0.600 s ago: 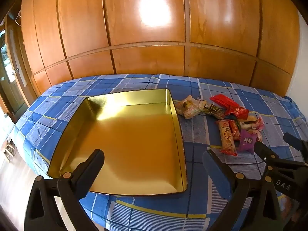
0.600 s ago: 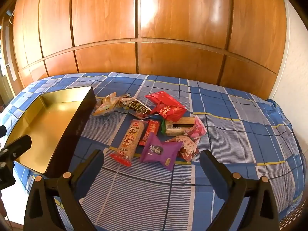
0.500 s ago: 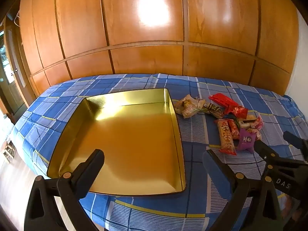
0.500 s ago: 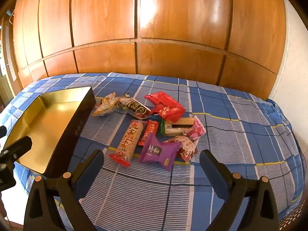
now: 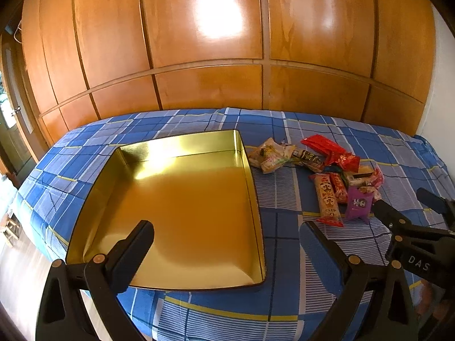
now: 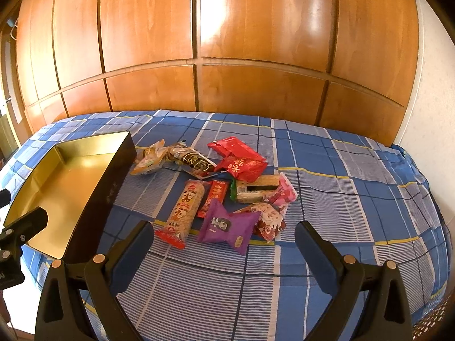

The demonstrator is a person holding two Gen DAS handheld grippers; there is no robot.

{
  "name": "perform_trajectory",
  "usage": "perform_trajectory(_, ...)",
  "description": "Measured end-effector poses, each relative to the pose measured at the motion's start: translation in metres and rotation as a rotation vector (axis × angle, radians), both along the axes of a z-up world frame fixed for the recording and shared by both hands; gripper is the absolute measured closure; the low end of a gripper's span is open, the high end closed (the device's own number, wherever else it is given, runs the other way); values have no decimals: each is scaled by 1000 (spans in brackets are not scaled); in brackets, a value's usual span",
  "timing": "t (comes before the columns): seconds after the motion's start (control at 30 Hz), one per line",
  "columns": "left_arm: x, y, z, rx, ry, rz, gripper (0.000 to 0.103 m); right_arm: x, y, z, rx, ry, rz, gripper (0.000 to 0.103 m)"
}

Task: Organize snacks
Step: 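Move both tools toward the snack pile beside the gold tray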

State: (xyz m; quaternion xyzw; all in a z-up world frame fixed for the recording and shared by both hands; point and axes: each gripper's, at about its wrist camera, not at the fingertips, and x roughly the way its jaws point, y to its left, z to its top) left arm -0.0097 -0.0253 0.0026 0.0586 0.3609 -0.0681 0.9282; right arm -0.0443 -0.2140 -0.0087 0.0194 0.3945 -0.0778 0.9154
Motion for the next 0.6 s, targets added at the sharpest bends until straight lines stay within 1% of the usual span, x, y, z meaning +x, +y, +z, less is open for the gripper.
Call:
perform_trajectory(0.07,1,-1,1,-4,3,-6,1,0,0,0,-14,-4,-4,2)
perform_trajectory(0.3,1,-6,4,1,0,-23,0,1,-8,3,-12,6,-23,2)
perform_trajectory(0.37,2,-8,4,3,3,-28,0,1,-11,4,-4,-20,-30,2)
perform_trajectory(0.57,3,-13,4,12,9,-43,0,2,-22,10,-38,-53,-44,2)
perform_trajectory(0.6,4,-14,4,14,11,-46,0,3,-26,11,-24,-66,-47,2)
